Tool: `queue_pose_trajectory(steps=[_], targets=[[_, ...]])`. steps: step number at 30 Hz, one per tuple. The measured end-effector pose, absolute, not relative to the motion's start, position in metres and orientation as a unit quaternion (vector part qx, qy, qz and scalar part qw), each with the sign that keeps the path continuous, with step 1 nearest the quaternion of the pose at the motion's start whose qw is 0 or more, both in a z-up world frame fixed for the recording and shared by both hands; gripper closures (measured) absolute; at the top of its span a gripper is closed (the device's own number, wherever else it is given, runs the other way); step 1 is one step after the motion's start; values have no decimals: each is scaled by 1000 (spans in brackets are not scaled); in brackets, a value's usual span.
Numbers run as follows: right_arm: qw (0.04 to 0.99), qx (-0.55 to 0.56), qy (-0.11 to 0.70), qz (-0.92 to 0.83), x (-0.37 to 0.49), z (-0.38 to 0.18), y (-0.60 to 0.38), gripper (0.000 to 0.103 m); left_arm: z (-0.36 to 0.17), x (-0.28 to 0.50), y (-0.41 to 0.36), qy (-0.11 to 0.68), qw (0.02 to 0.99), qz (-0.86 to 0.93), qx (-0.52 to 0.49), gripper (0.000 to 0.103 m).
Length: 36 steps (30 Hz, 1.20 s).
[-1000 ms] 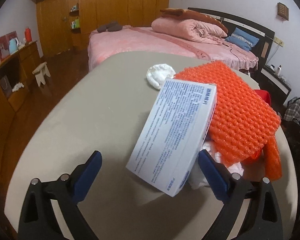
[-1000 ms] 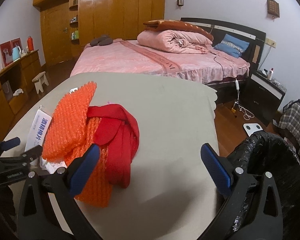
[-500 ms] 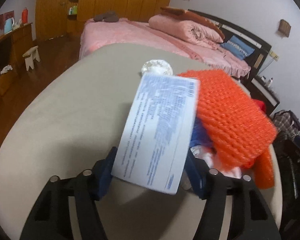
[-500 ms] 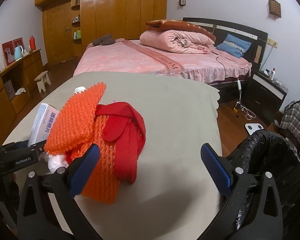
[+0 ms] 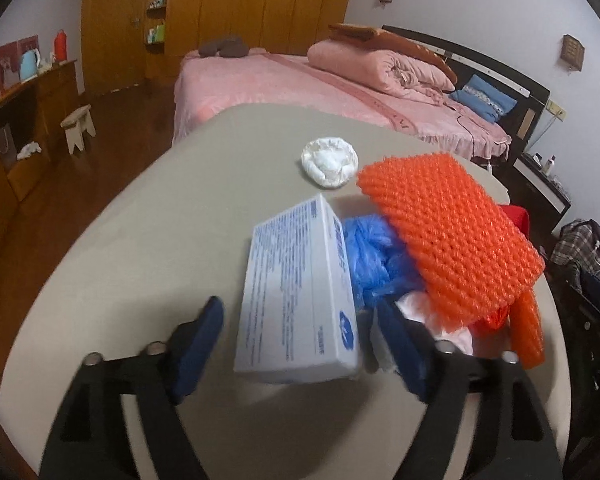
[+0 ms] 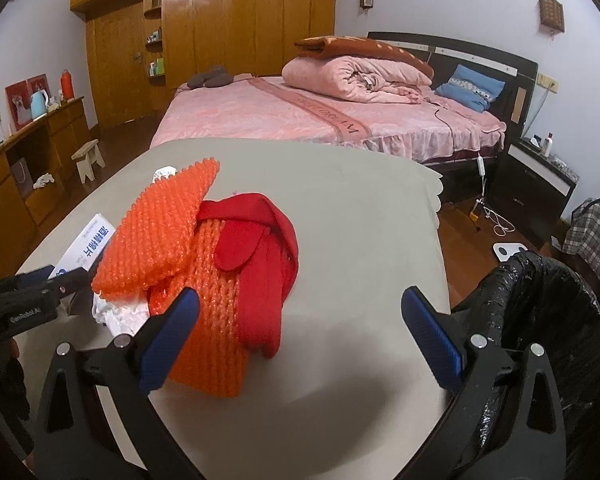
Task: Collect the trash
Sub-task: 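Close the left gripper on the white medicine box and lift it, then grasp the orange mesh scrubber with the right gripper while the left holds the box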
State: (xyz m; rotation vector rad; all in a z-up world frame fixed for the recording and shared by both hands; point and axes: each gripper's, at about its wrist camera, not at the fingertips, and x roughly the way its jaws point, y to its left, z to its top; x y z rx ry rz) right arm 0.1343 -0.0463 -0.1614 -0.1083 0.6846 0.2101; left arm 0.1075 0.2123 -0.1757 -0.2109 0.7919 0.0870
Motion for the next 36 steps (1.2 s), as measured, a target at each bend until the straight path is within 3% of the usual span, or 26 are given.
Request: queue_pose_trajectory(steps=[13, 15, 17, 20, 26, 34, 36], targets=[[934, -58, 337, 107, 138, -163, -44, 5, -202, 116, 229, 416, 898, 48, -131, 22], [934, -59, 337, 107, 138, -163, -44, 5, -203, 115, 226, 413, 901, 47, -124, 31], [933, -58, 337, 108, 137, -164, -43, 5, -202, 117, 225, 412, 902, 45, -123, 49], [933, -58, 336, 113, 135, -163, -42, 5, -199, 115, 227, 401, 905, 46, -134, 49], [934, -46, 329, 129, 134, -156, -41, 18, -178, 95, 226, 370, 920, 69, -110, 49], [934, -45, 313, 165, 153, -145, -11, 26, -162, 97, 224, 355, 927, 76, -94, 49], [931, -50, 315, 175, 159, -144, -2, 33, -161, 100, 224, 355, 927, 81, -93, 49]])
